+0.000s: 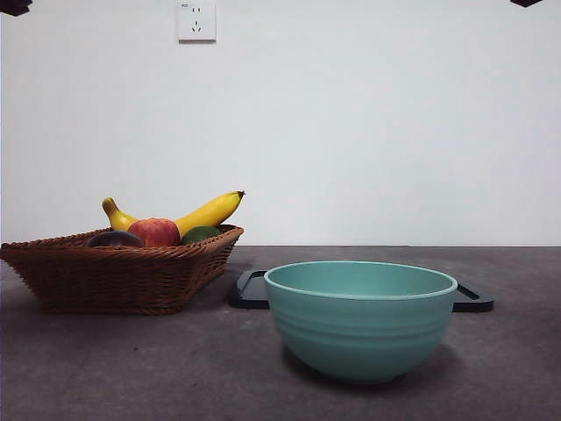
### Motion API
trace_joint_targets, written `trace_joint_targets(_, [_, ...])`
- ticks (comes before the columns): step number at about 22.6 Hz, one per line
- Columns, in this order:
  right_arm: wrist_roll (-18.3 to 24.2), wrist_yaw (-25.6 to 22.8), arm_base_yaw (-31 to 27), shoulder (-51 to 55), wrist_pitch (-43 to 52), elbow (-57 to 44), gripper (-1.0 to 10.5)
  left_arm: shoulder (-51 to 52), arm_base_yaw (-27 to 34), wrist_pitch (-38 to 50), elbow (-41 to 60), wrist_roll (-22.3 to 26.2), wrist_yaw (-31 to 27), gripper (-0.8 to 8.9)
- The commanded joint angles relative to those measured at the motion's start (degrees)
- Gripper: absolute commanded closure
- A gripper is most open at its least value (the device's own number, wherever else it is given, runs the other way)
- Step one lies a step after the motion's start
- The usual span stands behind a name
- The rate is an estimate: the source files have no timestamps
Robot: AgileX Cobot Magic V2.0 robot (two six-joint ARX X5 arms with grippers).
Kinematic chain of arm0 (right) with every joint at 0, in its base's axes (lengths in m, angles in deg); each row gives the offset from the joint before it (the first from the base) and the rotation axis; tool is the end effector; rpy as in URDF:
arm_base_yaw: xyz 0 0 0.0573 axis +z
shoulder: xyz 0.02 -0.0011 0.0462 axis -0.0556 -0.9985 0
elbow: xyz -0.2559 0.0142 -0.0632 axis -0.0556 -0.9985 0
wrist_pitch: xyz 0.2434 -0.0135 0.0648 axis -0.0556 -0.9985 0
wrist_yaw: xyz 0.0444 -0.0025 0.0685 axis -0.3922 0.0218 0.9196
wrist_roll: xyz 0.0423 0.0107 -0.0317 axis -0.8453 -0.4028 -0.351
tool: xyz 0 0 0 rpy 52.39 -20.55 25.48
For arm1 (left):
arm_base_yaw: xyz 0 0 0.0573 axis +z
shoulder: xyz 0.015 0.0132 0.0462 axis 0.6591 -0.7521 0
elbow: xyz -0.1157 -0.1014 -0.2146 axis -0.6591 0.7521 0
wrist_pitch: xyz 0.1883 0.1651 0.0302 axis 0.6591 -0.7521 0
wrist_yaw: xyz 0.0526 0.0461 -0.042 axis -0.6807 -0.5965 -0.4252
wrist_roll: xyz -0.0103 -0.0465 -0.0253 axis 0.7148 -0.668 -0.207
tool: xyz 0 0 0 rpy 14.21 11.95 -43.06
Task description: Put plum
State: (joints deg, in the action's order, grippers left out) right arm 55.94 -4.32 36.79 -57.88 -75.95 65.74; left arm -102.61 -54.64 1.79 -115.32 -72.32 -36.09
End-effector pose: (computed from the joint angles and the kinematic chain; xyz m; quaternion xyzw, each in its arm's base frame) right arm 0.1020 0.0810 0.3177 0.0147 0.4074 0.4085 0.8167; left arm 0.1308 -0.0505 0.3160 -0.0570 0.3907 -0.4331 0.8103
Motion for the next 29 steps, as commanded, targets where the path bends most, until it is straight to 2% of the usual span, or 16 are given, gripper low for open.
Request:
trace_joint_targets(1, [0.55, 0.13, 0.39, -0.42, 0.68, 0.98, 9.4, -0.31, -0.15, 0.44, -1.07, 0.70, 0.37, 8.05])
trace_joint_targets(20, [0.55, 0.13, 0.39, -0.42, 1.62, 0.98, 9.4, -0.31, -0.17, 0.61, -1.07, 0.70, 0.37, 8.05])
trace_joint_targets(25, [0.55, 0.13, 0.39, -0.42, 1.62, 0.98, 9.4, 2.47, 1.18, 9.55, -0.98, 2.21, -1.86, 8.05])
trace_joint_targets(29, [0.55, 0.13, 0.39, -0.42, 1.62, 0.98, 9.4, 6.82, 4.26, 23.82, -0.26, 2.10, -9.88, 8.05])
